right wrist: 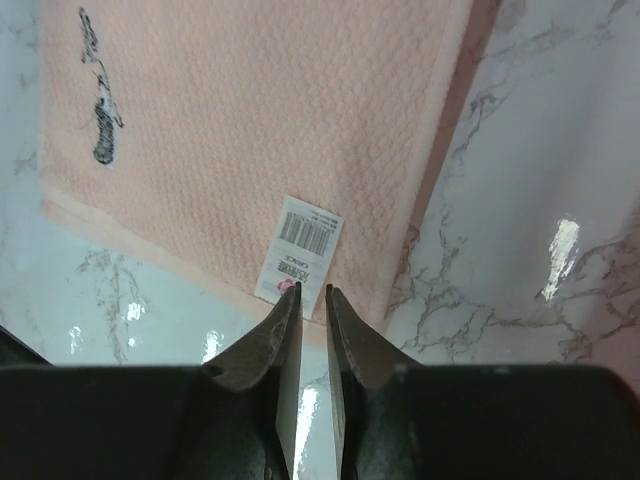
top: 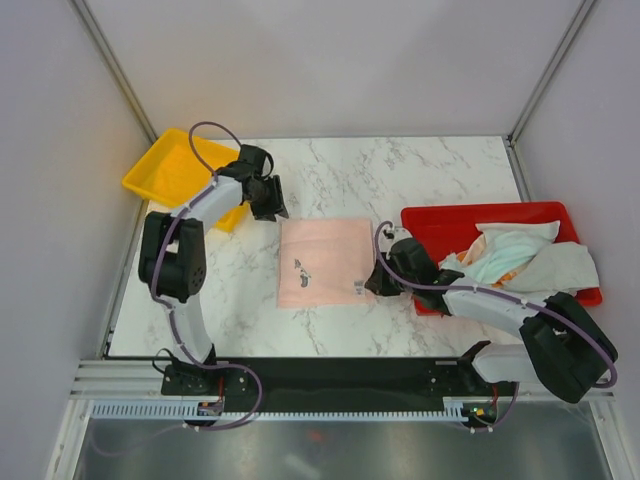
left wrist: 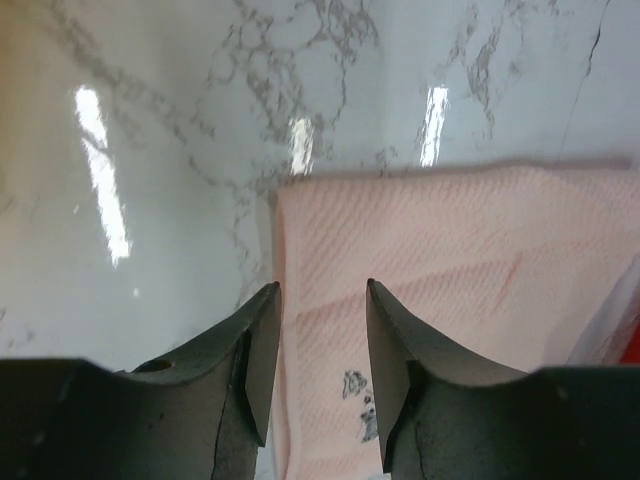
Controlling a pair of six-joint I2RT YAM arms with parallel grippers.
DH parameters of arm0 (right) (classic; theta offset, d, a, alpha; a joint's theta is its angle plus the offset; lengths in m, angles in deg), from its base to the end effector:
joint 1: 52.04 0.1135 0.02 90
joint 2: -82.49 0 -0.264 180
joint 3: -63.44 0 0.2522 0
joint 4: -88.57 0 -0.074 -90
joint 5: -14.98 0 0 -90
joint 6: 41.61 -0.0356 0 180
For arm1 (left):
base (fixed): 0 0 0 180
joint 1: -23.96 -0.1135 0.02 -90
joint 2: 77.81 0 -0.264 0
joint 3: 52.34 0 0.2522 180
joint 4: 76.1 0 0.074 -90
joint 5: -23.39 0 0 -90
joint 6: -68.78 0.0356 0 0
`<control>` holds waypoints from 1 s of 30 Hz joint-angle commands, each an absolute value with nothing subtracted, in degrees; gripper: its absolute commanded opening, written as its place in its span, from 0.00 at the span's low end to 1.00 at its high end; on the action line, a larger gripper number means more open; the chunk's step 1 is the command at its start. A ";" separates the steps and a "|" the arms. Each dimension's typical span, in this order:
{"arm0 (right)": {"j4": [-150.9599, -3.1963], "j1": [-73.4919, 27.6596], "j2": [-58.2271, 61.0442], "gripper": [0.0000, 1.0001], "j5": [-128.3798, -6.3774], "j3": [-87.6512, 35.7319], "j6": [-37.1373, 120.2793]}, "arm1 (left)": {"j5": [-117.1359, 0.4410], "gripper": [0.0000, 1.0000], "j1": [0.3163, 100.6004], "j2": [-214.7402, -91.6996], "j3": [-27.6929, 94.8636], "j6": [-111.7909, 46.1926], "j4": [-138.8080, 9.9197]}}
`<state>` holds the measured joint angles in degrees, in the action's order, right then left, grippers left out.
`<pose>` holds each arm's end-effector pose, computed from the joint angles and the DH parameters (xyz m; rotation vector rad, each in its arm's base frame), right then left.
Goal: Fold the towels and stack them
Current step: Fold the towel
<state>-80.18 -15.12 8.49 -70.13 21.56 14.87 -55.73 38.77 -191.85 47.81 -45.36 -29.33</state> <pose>0.1904 0.1468 0.1580 -0.1170 2.4326 0.6902 0.4099 -0.1153 0.1991 -0.1515 2.6784 -0.4748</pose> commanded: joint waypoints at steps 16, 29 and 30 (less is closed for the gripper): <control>-68.71 -14.78 12.96 0.27 -77.57 15.04 11.73 | -58.88 0.36 48.66 -159.99 8.18 -60.76 -35.97; -69.58 -14.78 13.15 0.27 -78.18 17.59 11.65 | -60.02 0.33 49.53 -162.28 5.36 -62.26 -37.91; -69.67 -14.78 13.06 0.27 -78.18 17.59 11.56 | -60.02 0.32 49.54 -162.45 5.27 -62.35 -37.82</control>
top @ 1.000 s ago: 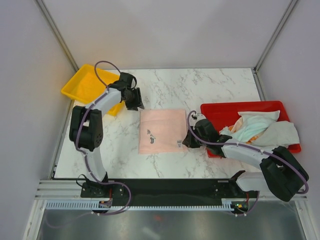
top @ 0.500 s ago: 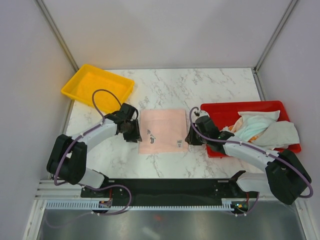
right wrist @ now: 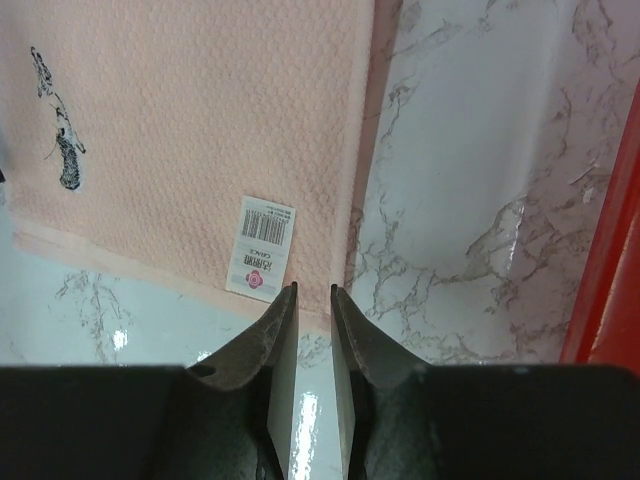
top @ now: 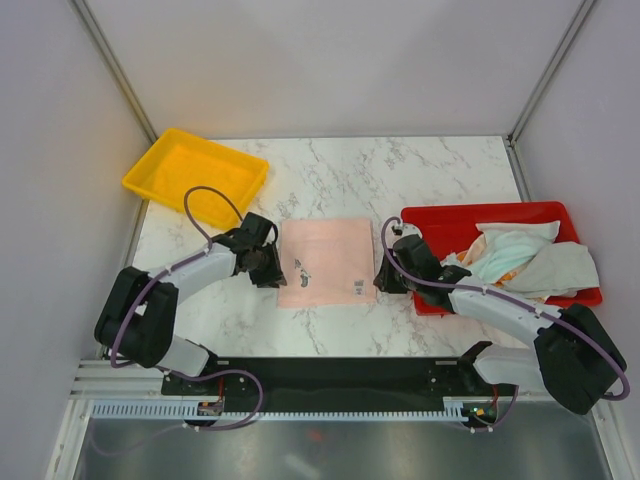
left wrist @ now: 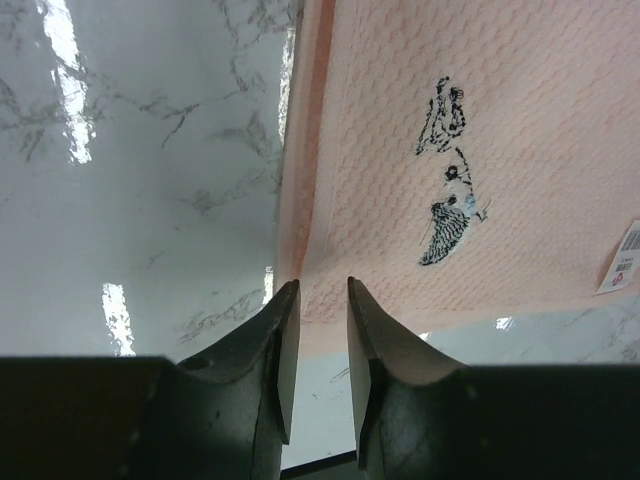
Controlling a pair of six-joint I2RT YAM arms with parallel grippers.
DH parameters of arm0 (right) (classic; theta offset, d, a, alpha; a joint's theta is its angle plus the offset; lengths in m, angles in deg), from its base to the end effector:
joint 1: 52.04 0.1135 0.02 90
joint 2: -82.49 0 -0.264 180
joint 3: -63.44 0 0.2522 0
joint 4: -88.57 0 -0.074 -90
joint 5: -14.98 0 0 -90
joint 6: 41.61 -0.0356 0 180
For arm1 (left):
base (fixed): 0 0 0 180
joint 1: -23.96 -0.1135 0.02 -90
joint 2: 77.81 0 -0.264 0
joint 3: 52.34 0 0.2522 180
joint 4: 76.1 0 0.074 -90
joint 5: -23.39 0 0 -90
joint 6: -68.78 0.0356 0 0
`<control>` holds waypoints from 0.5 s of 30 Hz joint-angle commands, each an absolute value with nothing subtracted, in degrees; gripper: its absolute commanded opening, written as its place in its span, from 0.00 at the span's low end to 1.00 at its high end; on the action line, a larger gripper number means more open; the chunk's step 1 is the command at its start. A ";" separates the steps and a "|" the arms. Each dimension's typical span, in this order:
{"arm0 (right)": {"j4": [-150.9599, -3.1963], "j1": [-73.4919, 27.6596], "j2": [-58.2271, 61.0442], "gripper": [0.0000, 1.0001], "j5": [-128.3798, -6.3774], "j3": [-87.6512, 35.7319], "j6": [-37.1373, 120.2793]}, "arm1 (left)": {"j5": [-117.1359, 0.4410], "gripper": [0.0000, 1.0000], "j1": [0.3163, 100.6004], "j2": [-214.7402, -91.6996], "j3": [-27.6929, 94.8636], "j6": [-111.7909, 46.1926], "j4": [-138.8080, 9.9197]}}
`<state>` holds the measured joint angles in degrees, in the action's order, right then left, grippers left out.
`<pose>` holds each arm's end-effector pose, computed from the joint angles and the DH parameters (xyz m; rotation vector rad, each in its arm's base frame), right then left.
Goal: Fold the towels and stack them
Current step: Fold the towel
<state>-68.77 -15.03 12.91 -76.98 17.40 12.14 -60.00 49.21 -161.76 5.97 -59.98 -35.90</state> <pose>0.1883 0.1405 0.1811 0.0006 2.4519 0.5544 0.2373 -0.1164 0.1671 -0.2959 2.7935 -0.4562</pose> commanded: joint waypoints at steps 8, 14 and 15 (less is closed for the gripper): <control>-70.03 -14.78 11.74 0.27 -77.83 17.59 11.21 | -61.16 0.33 50.59 -162.72 3.87 -62.70 -37.64; -70.20 -14.69 10.86 0.29 -78.01 18.03 9.72 | -61.42 0.36 50.94 -161.40 3.52 -62.53 -36.94; -70.12 -14.69 10.77 0.29 -78.27 18.29 9.45 | -61.42 0.36 51.03 -161.40 3.34 -62.62 -36.85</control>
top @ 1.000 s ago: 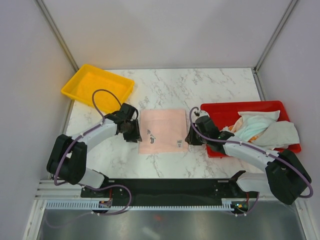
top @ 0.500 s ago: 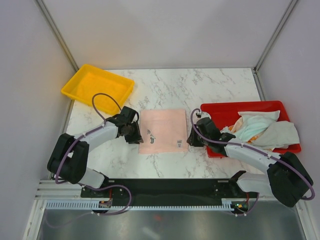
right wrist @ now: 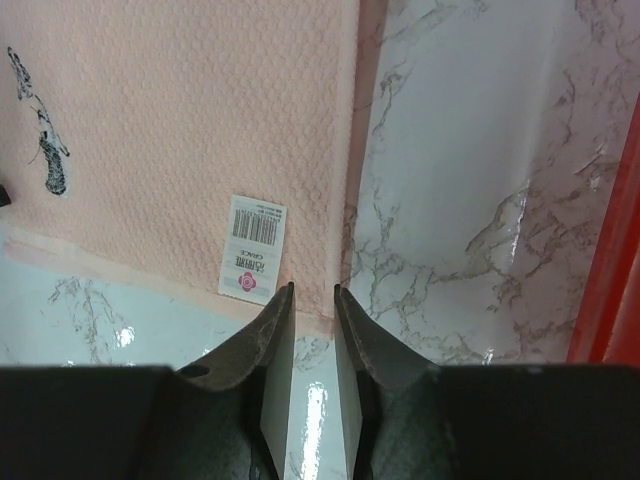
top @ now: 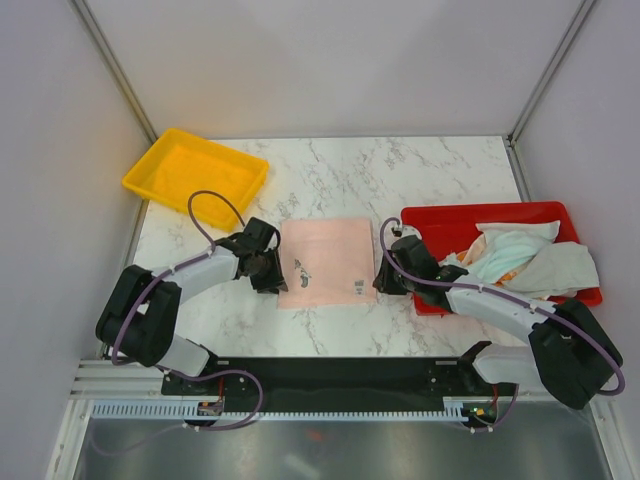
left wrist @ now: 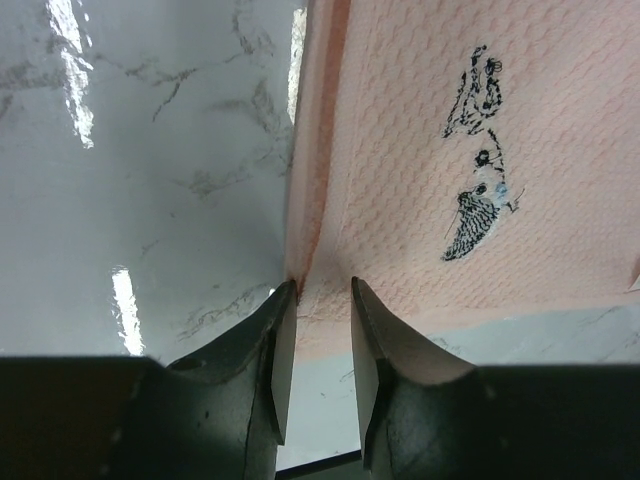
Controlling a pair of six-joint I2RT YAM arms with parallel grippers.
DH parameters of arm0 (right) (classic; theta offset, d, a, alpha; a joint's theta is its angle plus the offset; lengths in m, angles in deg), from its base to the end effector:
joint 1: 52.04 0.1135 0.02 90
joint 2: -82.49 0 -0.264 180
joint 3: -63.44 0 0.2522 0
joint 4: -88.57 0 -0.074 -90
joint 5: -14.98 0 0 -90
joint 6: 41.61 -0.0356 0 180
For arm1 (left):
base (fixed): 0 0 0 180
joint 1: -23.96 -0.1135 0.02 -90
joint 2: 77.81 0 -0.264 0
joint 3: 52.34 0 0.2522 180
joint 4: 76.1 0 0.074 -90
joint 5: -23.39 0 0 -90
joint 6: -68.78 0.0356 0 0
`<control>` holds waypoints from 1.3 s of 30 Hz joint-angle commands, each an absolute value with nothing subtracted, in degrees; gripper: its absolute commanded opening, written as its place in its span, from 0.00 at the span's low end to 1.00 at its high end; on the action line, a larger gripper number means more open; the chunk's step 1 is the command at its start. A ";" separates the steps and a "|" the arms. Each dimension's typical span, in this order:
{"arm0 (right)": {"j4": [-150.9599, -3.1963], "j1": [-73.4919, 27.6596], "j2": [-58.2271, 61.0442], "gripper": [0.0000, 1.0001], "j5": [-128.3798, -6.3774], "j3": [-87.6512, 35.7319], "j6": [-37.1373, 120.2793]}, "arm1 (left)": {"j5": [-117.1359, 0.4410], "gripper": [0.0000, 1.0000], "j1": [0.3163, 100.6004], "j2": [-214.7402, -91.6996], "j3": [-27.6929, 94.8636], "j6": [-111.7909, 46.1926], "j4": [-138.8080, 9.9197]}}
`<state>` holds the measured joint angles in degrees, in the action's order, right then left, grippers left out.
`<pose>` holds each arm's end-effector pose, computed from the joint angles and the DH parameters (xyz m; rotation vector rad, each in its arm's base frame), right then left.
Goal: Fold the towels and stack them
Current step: Fold the towel
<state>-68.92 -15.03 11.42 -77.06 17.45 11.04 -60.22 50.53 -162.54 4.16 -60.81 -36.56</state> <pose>0.1898 0.1415 0.1754 0.0245 2.4766 0.5455 0.2302 -0.1195 0.1558 -0.2915 2.8295 -0.4380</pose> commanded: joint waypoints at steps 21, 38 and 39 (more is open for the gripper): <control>-73.37 -13.11 7.78 0.20 -78.89 21.29 3.12 | -61.25 0.02 51.38 -160.78 5.62 -62.53 -33.96; -70.64 -12.93 8.84 0.00 -79.76 18.30 5.05 | -56.58 0.02 51.82 -146.56 8.62 -66.21 -25.69; -70.47 -13.02 8.84 0.00 -79.77 18.38 5.14 | -57.55 0.02 51.82 -146.02 8.18 -66.05 -25.43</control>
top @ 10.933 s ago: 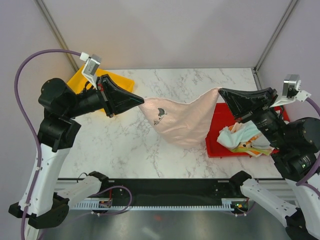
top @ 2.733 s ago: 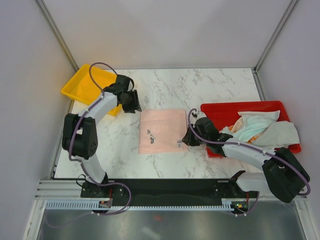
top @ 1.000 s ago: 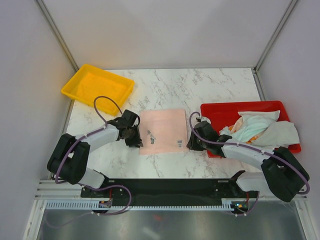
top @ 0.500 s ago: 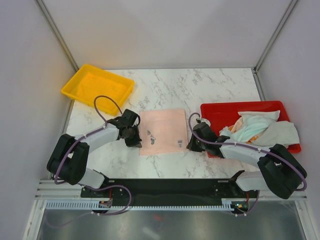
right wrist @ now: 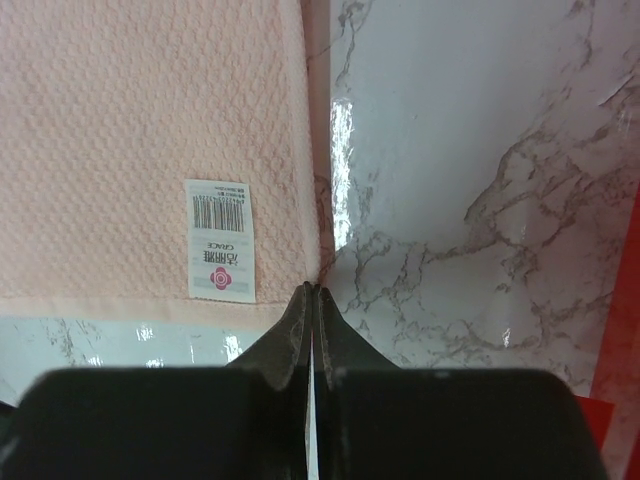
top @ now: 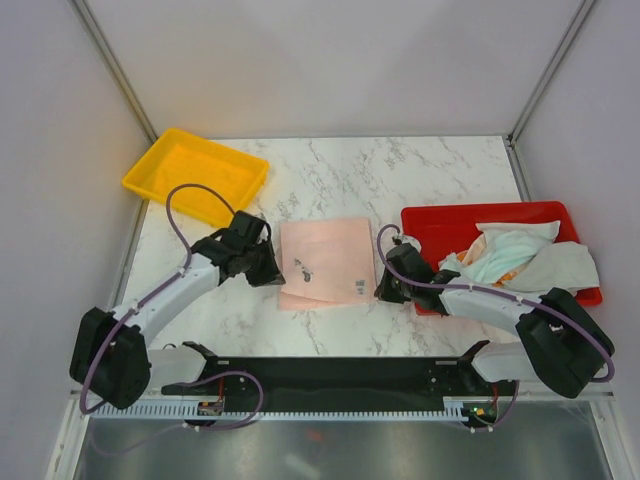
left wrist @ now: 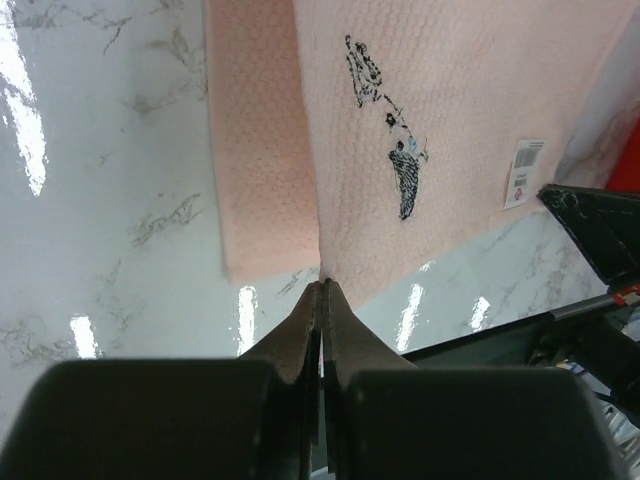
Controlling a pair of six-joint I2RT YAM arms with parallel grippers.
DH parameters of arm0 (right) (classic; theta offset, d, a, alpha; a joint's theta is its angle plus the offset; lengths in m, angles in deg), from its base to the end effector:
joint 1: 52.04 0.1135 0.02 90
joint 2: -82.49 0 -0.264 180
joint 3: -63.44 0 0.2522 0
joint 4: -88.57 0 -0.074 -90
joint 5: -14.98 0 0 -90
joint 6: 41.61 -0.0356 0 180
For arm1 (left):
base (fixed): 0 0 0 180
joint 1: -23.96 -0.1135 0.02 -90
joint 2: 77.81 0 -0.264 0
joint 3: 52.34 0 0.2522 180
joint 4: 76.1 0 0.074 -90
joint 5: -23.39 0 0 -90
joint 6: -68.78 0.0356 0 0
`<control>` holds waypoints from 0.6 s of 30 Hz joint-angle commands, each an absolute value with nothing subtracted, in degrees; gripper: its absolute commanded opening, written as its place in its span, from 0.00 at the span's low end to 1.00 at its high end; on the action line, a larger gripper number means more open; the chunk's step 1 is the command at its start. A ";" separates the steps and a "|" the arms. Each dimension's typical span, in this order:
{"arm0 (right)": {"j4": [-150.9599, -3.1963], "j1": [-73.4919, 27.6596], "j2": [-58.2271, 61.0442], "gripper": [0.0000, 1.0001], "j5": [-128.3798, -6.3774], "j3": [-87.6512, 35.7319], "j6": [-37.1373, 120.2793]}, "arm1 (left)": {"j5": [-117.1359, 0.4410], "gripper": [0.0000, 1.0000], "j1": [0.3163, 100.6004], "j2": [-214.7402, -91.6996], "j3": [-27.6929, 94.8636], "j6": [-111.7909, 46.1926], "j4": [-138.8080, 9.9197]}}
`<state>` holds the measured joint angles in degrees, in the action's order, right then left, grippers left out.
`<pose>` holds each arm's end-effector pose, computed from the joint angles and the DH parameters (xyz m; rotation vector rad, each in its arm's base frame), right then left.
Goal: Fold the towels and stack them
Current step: Fold the towel
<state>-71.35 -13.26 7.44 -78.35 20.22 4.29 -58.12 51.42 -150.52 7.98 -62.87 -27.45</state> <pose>0.1835 0.1448 0.1493 0.1442 2.5519 0.5282 0.2112 -0.1157 0.2159 -0.2875 2.7369 -0.5712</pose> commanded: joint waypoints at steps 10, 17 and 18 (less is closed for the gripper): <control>-70.56 -13.02 9.27 0.03 -79.41 18.21 5.41 | -60.10 0.02 51.91 -149.98 6.50 -64.81 -24.63; -68.97 -12.93 10.33 0.01 -80.03 16.54 6.46 | -60.81 0.02 52.35 -145.93 7.31 -66.48 -21.47; -69.06 -13.02 10.33 0.01 -79.94 16.63 6.46 | -60.63 0.02 52.35 -145.84 4.08 -67.18 -22.25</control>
